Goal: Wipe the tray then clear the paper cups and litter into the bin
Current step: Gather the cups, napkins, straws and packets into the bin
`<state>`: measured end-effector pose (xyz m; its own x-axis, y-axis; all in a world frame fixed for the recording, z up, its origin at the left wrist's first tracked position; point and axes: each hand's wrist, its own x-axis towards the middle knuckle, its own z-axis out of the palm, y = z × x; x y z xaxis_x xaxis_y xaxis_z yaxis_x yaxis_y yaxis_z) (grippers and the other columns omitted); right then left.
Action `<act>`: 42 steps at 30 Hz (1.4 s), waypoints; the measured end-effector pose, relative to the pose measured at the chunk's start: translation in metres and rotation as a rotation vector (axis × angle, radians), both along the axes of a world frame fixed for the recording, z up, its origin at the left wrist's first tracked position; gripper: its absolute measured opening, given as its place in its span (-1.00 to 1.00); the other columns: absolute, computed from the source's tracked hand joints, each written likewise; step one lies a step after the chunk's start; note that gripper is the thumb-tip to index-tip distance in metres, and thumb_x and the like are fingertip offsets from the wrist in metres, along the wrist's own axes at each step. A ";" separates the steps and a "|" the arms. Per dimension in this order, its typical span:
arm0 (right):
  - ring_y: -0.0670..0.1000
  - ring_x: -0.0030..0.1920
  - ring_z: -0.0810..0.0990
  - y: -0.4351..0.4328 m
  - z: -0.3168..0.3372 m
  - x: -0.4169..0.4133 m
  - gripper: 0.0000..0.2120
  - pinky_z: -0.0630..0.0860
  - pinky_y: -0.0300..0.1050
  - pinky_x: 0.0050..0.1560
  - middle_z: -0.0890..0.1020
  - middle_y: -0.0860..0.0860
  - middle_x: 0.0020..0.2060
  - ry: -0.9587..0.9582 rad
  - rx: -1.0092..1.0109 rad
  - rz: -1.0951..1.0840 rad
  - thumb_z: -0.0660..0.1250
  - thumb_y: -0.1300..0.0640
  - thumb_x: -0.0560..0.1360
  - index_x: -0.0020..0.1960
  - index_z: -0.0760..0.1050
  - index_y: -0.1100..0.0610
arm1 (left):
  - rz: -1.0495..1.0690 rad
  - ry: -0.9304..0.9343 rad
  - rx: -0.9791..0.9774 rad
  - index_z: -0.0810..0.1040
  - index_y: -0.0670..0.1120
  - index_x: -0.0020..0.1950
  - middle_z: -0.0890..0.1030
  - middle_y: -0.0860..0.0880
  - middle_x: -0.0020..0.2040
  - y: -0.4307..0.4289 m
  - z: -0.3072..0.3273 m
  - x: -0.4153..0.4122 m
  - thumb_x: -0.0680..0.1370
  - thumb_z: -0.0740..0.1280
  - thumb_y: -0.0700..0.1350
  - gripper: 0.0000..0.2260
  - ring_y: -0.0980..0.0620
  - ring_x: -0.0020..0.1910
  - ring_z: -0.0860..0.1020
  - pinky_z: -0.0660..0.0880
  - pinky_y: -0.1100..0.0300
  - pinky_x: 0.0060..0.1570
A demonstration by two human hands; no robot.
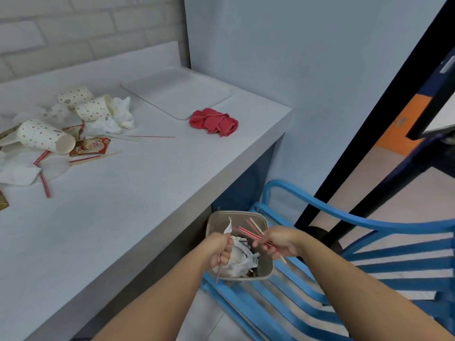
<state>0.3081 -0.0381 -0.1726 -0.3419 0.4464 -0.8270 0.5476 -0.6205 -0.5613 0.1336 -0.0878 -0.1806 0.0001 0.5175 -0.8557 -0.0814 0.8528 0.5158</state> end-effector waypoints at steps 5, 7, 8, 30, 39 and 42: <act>-0.16 -0.70 0.24 0.006 -0.035 -0.003 -0.72 0.19 -0.36 -0.66 0.37 -0.03 -0.64 -0.115 -0.121 -0.076 0.02 0.32 0.61 -0.25 0.34 0.21 | 0.156 -0.062 -0.171 0.31 -0.17 -0.35 0.31 -0.03 -0.63 0.004 -0.039 -0.002 0.66 -0.03 -0.19 -0.62 0.13 -0.77 0.18 0.12 0.42 -0.75; -0.13 -0.64 0.35 0.013 -0.037 -0.011 -0.78 0.32 -0.32 -0.61 0.42 0.03 -0.53 -0.108 -0.097 -0.130 0.08 0.29 0.61 -0.20 0.37 0.23 | 0.253 -0.066 -0.154 0.40 -0.26 -0.15 0.42 -0.13 -0.45 0.010 -0.038 -0.002 0.66 0.06 -0.14 -0.72 0.06 -0.69 0.39 0.39 0.34 -0.64; -0.09 -0.55 0.44 0.016 -0.035 -0.017 -0.83 0.41 -0.28 -0.54 0.48 0.06 -0.43 -0.101 -0.054 -0.156 0.13 0.25 0.61 -0.11 0.42 0.25 | 0.278 -0.087 -0.115 0.42 -0.25 0.05 0.47 -0.19 -0.29 0.012 -0.035 0.000 0.66 0.09 -0.08 -0.75 -0.04 -0.50 0.55 0.55 0.18 -0.43; -0.11 -0.59 0.47 0.025 0.098 -0.111 -0.80 0.28 -0.34 -0.63 0.61 0.07 -0.37 -0.151 0.408 0.531 0.12 0.14 0.62 0.08 0.47 0.20 | 0.268 0.504 0.842 0.50 -0.11 -0.15 0.52 0.00 -0.37 -0.017 0.072 -0.037 0.59 0.16 -0.19 -0.83 0.11 -0.46 0.46 0.39 0.30 -0.37; -0.09 -0.57 0.23 -0.015 0.165 -0.202 -0.79 0.13 -0.27 -0.53 0.52 0.05 -0.46 0.017 0.565 0.699 0.16 0.14 0.58 0.08 0.54 0.15 | 0.532 0.810 1.047 0.52 -0.16 -0.03 0.48 0.11 -0.29 -0.064 0.126 -0.120 0.60 0.15 -0.20 -0.84 0.17 -0.31 0.44 0.35 0.48 -0.30; -0.07 -0.53 0.23 -0.034 0.171 -0.242 -0.78 0.15 -0.25 -0.49 0.51 0.05 -0.44 0.059 0.612 0.726 0.17 0.14 0.57 0.10 0.55 0.18 | 0.609 0.883 1.029 0.52 -0.18 0.00 0.51 0.10 -0.21 -0.087 0.134 -0.155 0.61 0.13 -0.19 -0.81 0.21 -0.24 0.46 0.34 0.55 -0.26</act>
<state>0.0664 -0.0718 -0.0015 -0.7399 0.4585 -0.4923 0.6440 0.2712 -0.7153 -0.0218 -0.1750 -0.0466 -0.7452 0.6104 0.2685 0.3696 0.0430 0.9282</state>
